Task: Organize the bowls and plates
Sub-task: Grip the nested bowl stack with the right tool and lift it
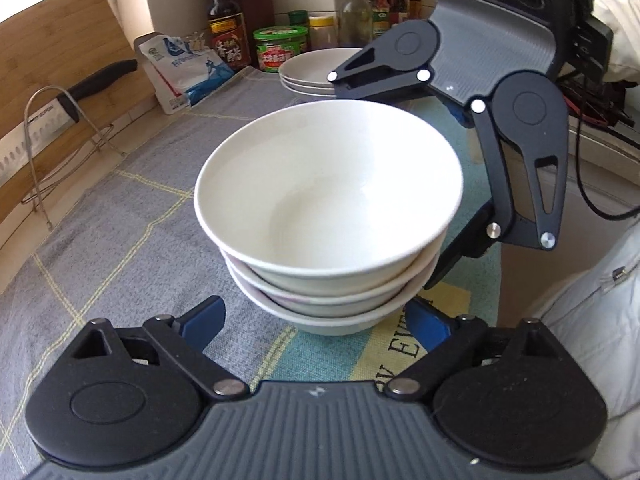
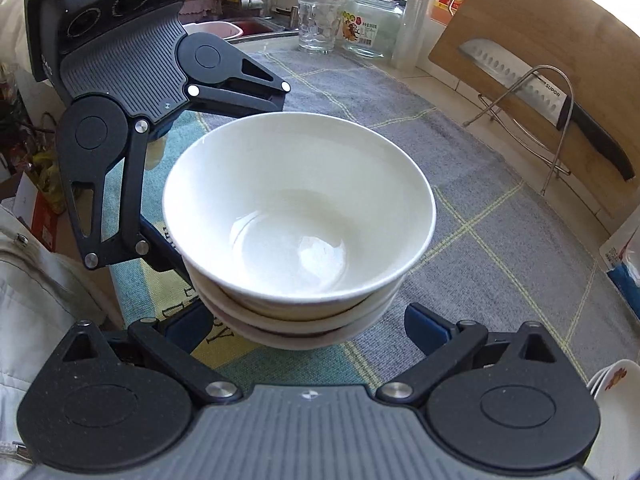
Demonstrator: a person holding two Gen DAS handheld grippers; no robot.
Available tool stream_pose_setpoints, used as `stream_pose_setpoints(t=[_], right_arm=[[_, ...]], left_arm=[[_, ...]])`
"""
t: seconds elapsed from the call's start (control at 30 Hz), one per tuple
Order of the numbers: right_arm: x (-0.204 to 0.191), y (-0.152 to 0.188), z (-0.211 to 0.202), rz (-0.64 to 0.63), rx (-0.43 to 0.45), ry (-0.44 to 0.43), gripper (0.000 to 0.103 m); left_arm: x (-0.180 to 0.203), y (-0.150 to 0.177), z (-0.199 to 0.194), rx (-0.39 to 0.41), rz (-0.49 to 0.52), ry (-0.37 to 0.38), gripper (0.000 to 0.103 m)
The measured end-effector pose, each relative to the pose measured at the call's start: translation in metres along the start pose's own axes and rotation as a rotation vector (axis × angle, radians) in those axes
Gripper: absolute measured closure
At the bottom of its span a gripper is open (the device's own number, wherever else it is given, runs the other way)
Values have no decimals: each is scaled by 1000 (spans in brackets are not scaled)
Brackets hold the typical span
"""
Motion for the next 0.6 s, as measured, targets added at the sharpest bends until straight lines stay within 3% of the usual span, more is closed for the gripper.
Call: stream_pose_setpoints(t=[0.17,0.27,0.6], right_arm=[[2,-8,3,-19,-6,-40,2],[3,-10,5,-24,-18,-59,4],[4,-10,6,-46,-61,-80,11]], left_arm=[[-5,-4,2,-4,52,58,8],[-7,-6,4,-10,83,79,14],[-18,-12,7,-26,146,149,14]])
Point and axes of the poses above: each gripper's, at about its wrist camera, not at the fingertips, and z roughly the way its jaws point, x to its right, y to its underside, the point moved 2 cm from there along z, roughly the way its jaws point, and after that the axes turned 5 degrees about -z, right-handed, at the moved point
